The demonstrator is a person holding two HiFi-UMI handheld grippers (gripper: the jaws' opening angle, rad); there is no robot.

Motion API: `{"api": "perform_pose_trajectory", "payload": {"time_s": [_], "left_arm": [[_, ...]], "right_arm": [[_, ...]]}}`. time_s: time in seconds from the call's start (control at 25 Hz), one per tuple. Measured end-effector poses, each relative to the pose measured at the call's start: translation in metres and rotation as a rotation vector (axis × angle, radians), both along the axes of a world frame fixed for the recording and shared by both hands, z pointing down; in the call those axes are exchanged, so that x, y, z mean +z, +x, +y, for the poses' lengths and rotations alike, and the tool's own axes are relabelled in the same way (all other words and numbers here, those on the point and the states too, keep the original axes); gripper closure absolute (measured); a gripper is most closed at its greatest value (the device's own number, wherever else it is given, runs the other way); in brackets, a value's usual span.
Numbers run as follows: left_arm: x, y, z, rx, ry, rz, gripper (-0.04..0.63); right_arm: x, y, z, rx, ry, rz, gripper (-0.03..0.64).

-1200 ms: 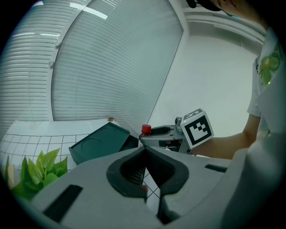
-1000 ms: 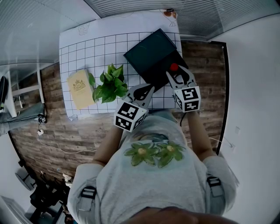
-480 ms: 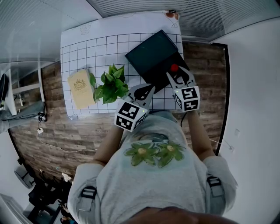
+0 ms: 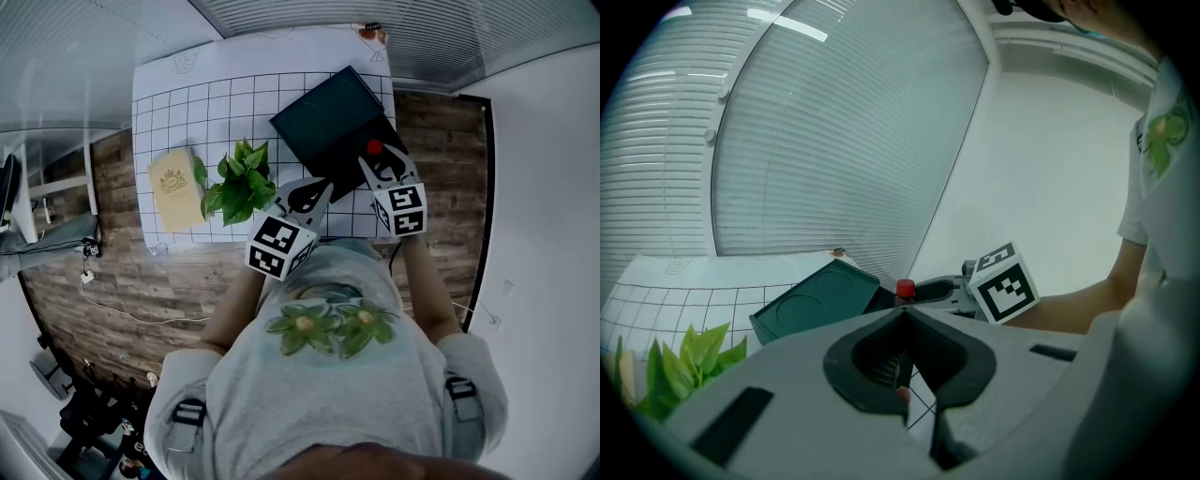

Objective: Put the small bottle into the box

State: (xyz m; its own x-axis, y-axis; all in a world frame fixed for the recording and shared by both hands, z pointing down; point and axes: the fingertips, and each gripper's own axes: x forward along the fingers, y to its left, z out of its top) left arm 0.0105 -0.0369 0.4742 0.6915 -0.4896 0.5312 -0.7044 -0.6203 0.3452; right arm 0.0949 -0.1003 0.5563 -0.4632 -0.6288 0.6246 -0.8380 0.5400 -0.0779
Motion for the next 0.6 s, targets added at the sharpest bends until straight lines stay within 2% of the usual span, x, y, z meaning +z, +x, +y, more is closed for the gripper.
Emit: {"api": "perform_pose_trajectory", "payload": {"time_s": [0.6], "left_arm": [[0.0,-0.002,-0.008,-0.024,-0.002,0.001,0.588]], "right_arm": [[0.012,-0.006,-0.009,-0.032,-0.028,0.011,0.417]]}}
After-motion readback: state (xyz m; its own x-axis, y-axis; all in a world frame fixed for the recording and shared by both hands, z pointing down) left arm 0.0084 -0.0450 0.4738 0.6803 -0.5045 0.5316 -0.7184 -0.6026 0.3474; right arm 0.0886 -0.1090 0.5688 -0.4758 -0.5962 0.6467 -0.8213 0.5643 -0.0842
